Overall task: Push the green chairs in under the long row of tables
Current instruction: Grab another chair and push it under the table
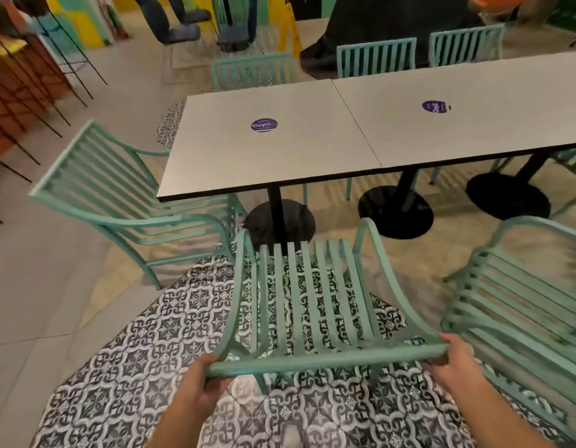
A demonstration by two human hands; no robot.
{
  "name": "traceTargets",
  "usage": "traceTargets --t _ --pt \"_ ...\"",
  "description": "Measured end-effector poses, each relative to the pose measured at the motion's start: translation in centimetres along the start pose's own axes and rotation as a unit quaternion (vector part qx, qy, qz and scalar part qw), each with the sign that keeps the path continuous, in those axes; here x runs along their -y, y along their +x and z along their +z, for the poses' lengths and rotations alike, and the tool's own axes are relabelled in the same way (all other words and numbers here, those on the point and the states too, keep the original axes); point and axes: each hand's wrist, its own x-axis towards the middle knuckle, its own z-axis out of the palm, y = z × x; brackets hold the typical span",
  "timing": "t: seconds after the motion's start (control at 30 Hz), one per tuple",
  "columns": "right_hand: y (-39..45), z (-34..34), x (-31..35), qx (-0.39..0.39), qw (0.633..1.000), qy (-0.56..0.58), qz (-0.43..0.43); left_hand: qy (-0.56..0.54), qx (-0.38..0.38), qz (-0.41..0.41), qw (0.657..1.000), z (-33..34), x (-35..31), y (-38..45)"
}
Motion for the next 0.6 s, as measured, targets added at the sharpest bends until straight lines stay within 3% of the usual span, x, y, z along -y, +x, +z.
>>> traceTargets --t 0.6 --pt "7.1 11.7 3.4 0.009 1.0 -0.013 -0.005 0.0 0.005 0.005 1.0 6.5 -8.0 6.9"
